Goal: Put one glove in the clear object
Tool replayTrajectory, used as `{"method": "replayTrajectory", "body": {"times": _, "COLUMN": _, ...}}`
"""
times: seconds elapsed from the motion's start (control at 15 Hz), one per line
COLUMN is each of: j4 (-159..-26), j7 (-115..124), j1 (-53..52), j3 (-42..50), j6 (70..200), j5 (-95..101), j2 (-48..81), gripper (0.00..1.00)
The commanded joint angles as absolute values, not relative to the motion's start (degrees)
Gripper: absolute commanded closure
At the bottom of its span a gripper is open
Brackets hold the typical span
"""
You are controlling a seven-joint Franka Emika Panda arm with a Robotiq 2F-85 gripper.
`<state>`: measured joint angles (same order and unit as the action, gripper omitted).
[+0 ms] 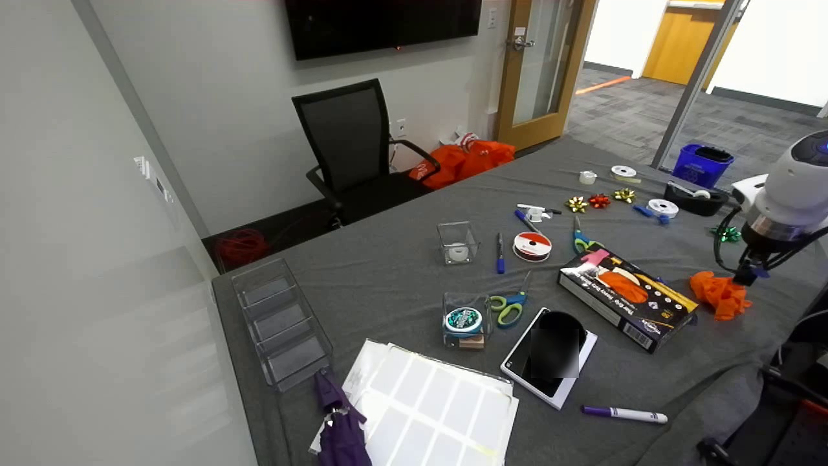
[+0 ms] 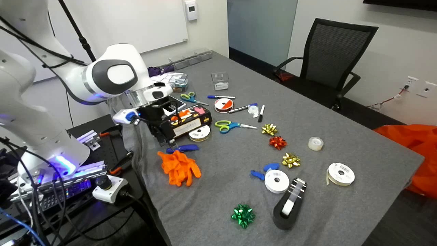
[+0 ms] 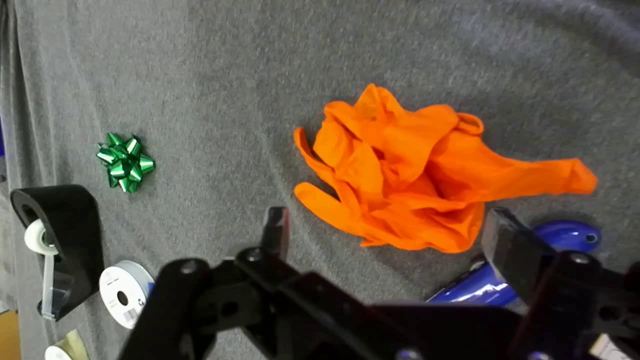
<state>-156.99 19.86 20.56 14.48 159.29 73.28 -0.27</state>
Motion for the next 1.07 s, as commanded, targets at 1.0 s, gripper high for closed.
{"method": "replayTrajectory", "body": {"times": 1.0, "j4": -145.25, "j7": 48.68, "j1": 21.56, "j3": 15.79, "j6": 173.96, "j5": 88.09, "j2": 20.90, "gripper": 0.25}}
